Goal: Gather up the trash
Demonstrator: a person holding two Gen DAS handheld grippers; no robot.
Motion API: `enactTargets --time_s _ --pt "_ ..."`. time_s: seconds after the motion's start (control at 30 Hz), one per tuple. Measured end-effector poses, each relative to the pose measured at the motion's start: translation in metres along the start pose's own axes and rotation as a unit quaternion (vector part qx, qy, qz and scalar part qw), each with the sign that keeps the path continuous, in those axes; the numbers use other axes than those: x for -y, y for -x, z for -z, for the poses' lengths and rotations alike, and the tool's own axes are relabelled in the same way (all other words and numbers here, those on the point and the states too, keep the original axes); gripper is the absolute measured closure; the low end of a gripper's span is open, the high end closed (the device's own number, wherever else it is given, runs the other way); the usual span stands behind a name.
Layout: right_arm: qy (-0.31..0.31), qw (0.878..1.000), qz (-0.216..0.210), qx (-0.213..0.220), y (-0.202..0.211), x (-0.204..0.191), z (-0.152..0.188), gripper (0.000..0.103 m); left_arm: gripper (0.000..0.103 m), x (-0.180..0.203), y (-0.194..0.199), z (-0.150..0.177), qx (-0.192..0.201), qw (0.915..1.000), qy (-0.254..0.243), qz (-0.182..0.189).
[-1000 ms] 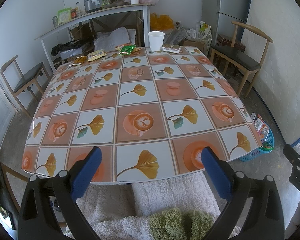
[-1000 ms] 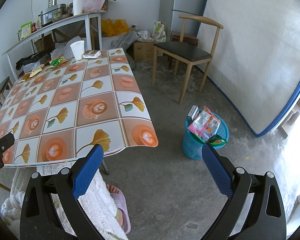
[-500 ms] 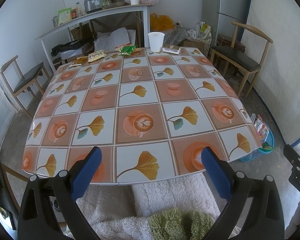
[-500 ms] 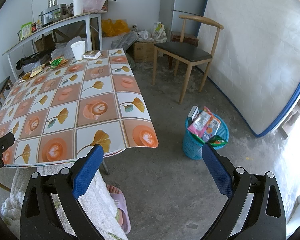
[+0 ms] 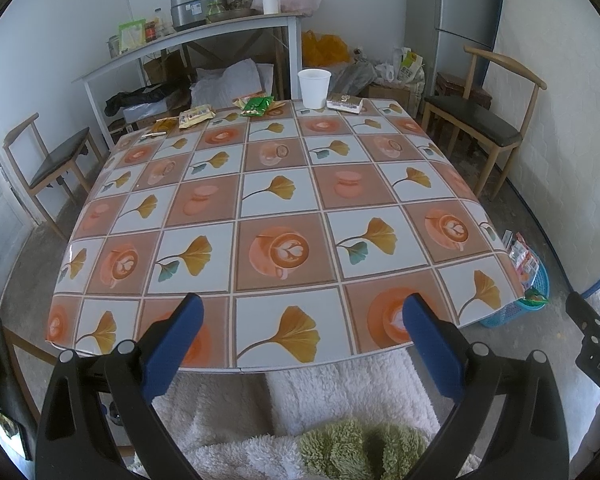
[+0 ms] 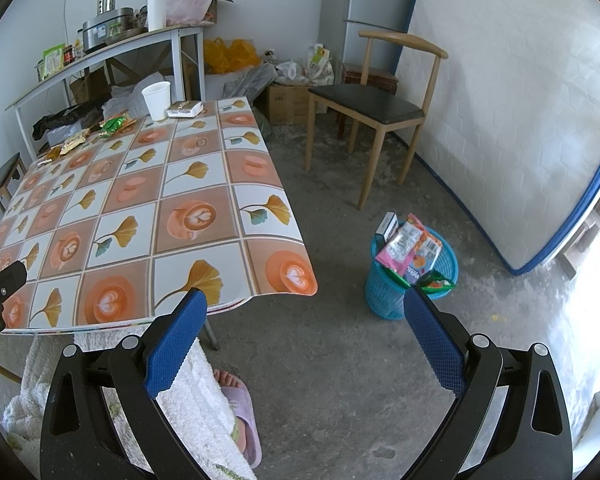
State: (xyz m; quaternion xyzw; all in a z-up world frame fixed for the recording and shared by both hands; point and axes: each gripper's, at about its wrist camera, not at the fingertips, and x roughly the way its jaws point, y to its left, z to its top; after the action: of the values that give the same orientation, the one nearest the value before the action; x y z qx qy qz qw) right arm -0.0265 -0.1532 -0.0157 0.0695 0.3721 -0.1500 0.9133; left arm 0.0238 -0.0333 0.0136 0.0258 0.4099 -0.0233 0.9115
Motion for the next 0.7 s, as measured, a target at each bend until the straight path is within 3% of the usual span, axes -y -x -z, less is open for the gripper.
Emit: enactTargets --time_s 0.7 --pt "-0.001 1.000 0.001 0.000 0.0000 -0.0018 -0.0004 0.009 0.005 0.0000 -0.0007 0.0010 -0.004 1.0000 0.001 0.000"
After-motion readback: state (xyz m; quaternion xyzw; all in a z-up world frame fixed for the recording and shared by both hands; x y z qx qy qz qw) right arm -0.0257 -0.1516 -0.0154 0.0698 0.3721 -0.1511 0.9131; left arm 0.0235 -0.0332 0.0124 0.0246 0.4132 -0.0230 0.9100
